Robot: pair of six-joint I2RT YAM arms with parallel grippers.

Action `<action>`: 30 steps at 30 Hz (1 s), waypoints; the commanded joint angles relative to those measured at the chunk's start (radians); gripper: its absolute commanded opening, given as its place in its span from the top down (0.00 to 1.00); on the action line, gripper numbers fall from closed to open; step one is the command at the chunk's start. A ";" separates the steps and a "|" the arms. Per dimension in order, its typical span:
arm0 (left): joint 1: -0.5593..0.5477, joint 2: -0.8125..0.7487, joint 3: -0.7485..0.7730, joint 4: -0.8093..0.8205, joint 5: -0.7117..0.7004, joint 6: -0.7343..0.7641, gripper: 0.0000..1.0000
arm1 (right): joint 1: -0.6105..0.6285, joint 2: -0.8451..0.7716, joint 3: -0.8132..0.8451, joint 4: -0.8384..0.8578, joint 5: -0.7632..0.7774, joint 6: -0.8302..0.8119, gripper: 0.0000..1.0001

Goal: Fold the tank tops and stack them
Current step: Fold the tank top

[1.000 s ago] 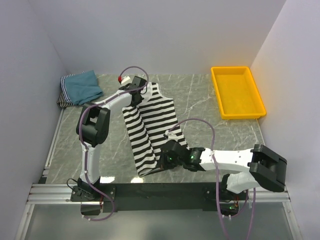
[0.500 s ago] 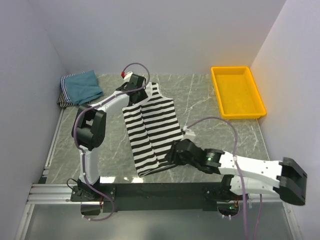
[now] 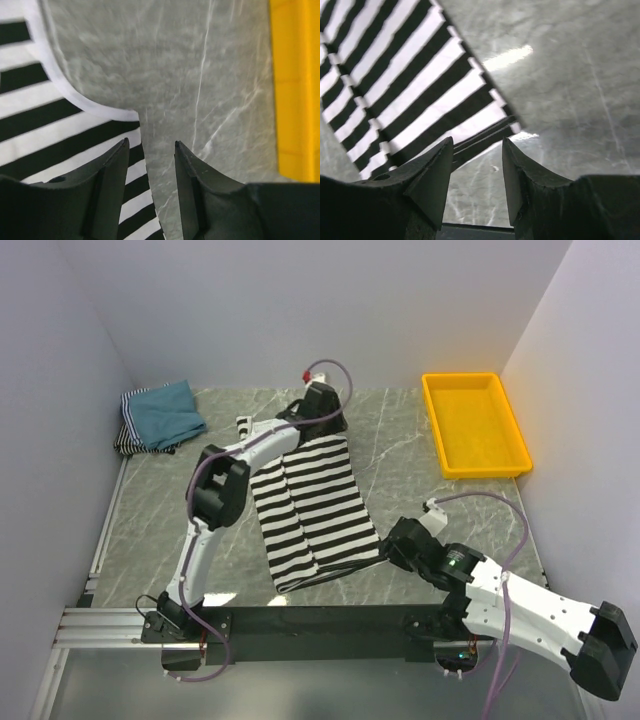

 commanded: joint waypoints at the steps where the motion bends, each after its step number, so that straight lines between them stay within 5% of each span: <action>1: -0.030 0.068 0.068 0.047 0.004 0.055 0.53 | -0.016 0.010 -0.032 -0.022 0.031 0.064 0.49; 10: -0.119 0.192 0.214 -0.034 -0.444 0.179 0.53 | -0.021 0.119 -0.052 0.054 0.004 0.091 0.50; 30: -0.170 0.332 0.343 0.001 -0.484 0.317 0.54 | -0.029 0.107 -0.064 0.056 0.027 0.111 0.50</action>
